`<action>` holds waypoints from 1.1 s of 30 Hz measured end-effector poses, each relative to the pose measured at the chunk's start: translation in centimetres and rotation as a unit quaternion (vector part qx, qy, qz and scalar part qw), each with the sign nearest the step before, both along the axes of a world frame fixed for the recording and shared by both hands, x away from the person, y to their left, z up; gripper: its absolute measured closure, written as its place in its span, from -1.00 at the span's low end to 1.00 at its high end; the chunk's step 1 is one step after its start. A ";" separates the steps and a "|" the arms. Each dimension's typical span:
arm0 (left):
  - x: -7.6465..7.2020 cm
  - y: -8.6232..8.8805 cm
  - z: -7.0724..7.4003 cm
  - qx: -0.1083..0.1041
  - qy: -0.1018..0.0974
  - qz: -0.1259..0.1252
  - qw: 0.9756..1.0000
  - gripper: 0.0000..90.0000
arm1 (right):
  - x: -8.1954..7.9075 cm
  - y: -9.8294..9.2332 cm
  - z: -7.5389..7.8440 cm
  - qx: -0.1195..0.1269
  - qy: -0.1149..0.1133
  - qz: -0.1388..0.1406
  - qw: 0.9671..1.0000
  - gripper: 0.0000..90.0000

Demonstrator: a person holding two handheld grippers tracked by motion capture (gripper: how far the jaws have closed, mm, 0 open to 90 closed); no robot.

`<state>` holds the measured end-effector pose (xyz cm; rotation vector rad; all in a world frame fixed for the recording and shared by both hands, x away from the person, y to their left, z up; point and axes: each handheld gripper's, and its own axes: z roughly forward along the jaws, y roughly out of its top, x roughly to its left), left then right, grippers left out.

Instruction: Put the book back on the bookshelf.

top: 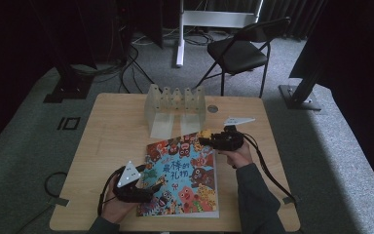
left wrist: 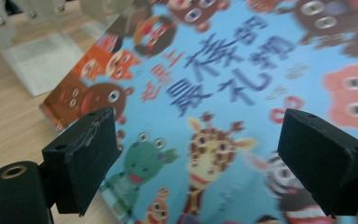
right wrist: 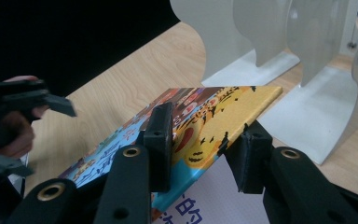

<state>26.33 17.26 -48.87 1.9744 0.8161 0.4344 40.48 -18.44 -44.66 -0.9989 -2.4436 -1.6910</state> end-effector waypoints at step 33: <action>4.1 2.2 0.0 -0.038 0.004 0.001 0.999 -0.73 | -2.1 -1.9 4.3 0.061 -0.059 -0.002 0.996 0.66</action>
